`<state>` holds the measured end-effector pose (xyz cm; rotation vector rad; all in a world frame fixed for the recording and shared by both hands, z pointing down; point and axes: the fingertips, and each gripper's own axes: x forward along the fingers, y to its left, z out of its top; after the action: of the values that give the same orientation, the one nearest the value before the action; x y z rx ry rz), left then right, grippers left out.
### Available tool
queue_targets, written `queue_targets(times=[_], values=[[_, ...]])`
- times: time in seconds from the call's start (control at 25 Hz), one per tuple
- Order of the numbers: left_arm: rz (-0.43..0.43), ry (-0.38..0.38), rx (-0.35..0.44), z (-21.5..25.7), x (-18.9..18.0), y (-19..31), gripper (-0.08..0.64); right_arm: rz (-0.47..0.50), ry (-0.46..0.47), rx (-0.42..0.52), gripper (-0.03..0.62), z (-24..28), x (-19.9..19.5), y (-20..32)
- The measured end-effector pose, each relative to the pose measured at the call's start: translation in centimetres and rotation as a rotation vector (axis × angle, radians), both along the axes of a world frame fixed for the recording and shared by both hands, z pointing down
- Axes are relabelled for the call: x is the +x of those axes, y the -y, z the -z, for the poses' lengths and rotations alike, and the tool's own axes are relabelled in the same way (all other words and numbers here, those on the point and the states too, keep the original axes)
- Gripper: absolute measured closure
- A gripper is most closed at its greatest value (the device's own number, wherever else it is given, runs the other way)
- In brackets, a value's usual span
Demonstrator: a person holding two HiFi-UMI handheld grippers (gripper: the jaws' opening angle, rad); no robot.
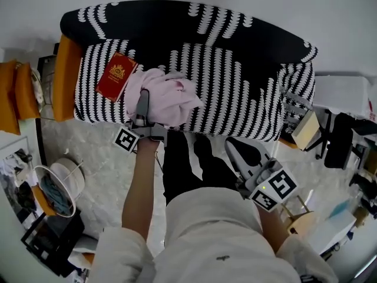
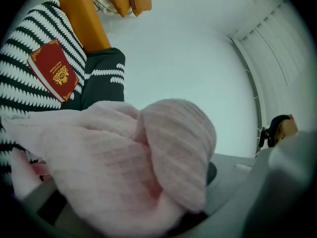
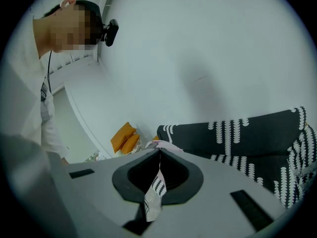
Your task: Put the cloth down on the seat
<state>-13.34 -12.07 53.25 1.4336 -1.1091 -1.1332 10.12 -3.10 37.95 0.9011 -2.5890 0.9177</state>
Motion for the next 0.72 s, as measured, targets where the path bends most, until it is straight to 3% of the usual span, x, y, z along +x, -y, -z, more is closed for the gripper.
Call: queue_targets(times=[0.72], values=[[-0.058,0.028,-0.153,-9.5,-1.6,0.4,0.367,-0.010,-0.025,-0.062,0.584,-3.2,-3.1,0.9]])
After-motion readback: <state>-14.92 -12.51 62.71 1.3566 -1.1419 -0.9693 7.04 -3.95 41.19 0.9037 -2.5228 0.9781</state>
